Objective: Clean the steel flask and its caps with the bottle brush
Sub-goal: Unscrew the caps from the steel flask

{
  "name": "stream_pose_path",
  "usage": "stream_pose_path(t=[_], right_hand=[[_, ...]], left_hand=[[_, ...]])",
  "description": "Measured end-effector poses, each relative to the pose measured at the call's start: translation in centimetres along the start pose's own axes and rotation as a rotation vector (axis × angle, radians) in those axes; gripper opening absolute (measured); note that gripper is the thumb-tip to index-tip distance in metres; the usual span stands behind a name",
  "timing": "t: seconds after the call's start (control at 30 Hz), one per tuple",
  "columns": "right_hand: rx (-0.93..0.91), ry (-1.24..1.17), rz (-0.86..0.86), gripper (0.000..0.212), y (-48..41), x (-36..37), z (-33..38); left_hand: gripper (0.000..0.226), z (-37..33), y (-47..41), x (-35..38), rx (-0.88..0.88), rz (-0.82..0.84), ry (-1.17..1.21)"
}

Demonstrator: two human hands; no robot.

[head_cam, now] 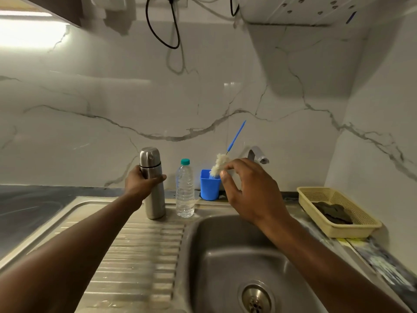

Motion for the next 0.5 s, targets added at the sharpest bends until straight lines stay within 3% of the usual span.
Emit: stream_pose_path(t=[0.17, 0.5], right_hand=[[0.012, -0.006, 0.004, 0.028, 0.0, -1.1, 0.4], [0.017, -0.084, 0.05, 0.032, 0.3, -3.5, 2.6]], left_hand=[[0.072, -1.2, 2.2, -2.2, 0.108, 0.021, -0.042], [0.063, -6.9, 10.2, -4.0, 0.322, 0.098, -0.015]])
Point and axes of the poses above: each hand's wrist, its own y-axis away from the middle knuckle, its own x-axis out of the palm, z = x × y, the point moved 6 cm from there along -y, towards the middle knuckle, and after that the axes turned 4 degrees about y, right-handed, at the moved point
